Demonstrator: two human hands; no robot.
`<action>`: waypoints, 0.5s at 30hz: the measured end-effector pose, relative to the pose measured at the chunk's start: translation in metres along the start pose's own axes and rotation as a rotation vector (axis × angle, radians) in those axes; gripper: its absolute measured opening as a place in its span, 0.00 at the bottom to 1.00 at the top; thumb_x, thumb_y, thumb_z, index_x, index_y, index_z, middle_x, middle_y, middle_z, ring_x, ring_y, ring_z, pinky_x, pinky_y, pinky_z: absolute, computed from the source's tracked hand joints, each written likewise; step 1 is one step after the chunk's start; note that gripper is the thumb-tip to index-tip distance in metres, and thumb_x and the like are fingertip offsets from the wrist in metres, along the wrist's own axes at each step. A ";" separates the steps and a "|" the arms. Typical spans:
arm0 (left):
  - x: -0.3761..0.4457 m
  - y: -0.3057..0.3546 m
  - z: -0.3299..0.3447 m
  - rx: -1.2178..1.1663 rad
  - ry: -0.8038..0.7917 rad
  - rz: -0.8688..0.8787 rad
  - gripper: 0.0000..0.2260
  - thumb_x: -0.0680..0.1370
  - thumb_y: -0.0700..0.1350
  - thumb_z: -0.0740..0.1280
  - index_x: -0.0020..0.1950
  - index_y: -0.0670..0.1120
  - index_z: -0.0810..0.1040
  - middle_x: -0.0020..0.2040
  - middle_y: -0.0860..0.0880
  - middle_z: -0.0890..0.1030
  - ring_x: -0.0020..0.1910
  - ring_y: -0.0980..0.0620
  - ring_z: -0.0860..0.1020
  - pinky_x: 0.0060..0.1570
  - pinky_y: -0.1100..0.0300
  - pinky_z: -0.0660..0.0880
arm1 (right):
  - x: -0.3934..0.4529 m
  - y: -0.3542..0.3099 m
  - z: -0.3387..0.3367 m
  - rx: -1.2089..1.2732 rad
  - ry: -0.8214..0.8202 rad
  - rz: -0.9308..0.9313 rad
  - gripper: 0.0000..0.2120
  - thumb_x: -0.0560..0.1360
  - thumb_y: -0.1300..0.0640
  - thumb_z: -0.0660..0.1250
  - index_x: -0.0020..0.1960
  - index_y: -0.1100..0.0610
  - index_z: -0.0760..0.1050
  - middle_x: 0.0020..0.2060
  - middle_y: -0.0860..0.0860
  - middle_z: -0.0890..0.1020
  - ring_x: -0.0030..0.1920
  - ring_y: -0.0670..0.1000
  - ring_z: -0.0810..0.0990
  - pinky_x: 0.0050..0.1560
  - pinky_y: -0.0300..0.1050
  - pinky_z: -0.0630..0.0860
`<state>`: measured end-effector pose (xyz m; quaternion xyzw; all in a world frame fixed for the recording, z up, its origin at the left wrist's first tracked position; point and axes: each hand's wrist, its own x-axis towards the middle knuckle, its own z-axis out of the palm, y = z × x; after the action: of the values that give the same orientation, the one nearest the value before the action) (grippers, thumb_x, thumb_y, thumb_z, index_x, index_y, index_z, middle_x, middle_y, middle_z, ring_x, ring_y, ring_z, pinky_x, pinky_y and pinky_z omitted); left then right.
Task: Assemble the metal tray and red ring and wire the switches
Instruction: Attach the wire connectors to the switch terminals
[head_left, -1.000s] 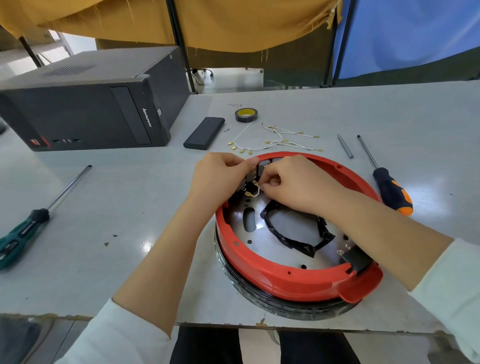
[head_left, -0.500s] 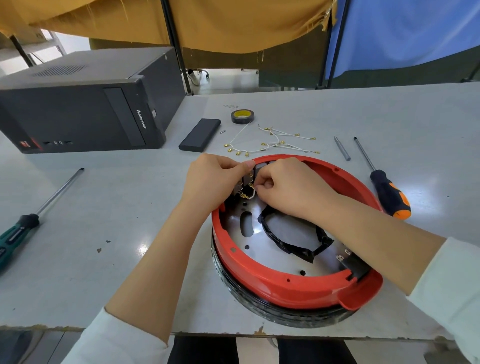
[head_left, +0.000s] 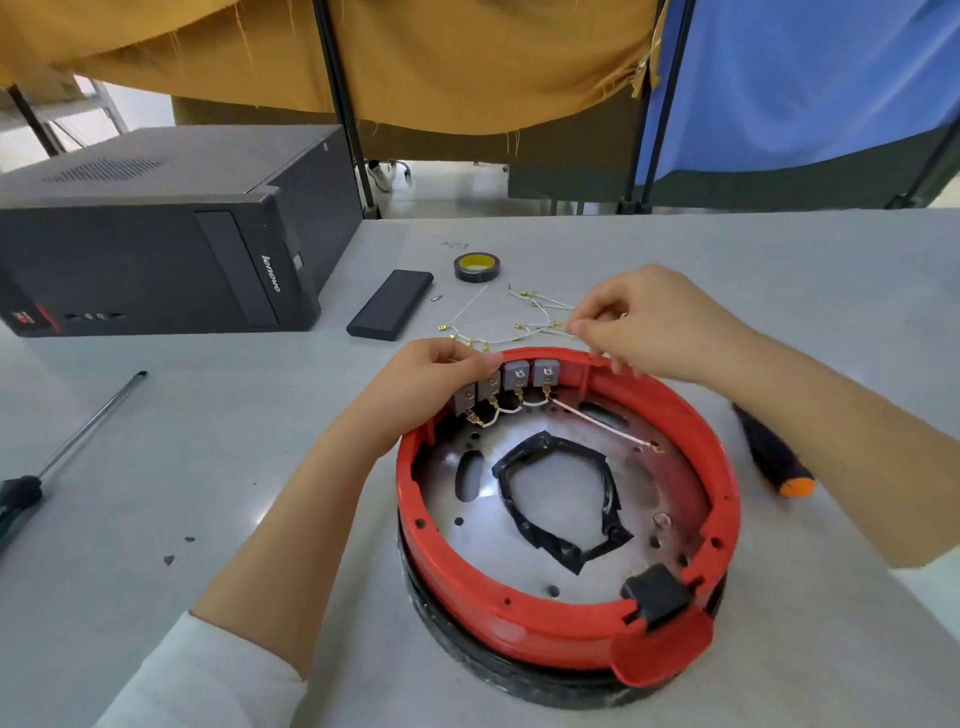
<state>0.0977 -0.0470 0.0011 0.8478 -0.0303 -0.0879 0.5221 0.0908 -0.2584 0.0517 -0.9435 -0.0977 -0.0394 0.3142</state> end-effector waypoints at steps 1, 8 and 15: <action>0.003 0.000 -0.002 -0.016 -0.019 -0.001 0.13 0.73 0.58 0.71 0.46 0.49 0.83 0.48 0.46 0.85 0.42 0.52 0.80 0.52 0.53 0.77 | 0.009 0.007 -0.005 0.002 0.023 0.034 0.06 0.76 0.57 0.65 0.43 0.53 0.80 0.27 0.44 0.79 0.21 0.39 0.75 0.20 0.29 0.66; 0.010 -0.013 -0.005 -0.205 -0.113 -0.021 0.08 0.75 0.52 0.71 0.47 0.48 0.85 0.43 0.47 0.86 0.39 0.53 0.83 0.43 0.58 0.78 | 0.073 0.058 0.026 -0.213 -0.137 0.125 0.10 0.75 0.62 0.65 0.54 0.56 0.80 0.47 0.49 0.80 0.40 0.46 0.76 0.41 0.39 0.69; 0.009 -0.010 -0.003 -0.219 -0.088 -0.026 0.14 0.67 0.57 0.70 0.46 0.51 0.85 0.47 0.43 0.85 0.53 0.35 0.80 0.58 0.33 0.73 | 0.109 0.070 0.056 -0.345 -0.145 0.106 0.13 0.73 0.64 0.63 0.54 0.53 0.78 0.51 0.52 0.78 0.48 0.51 0.75 0.46 0.41 0.70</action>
<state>0.1069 -0.0410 -0.0074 0.7812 -0.0325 -0.1347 0.6087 0.2126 -0.2625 -0.0195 -0.9875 -0.0621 0.0291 0.1418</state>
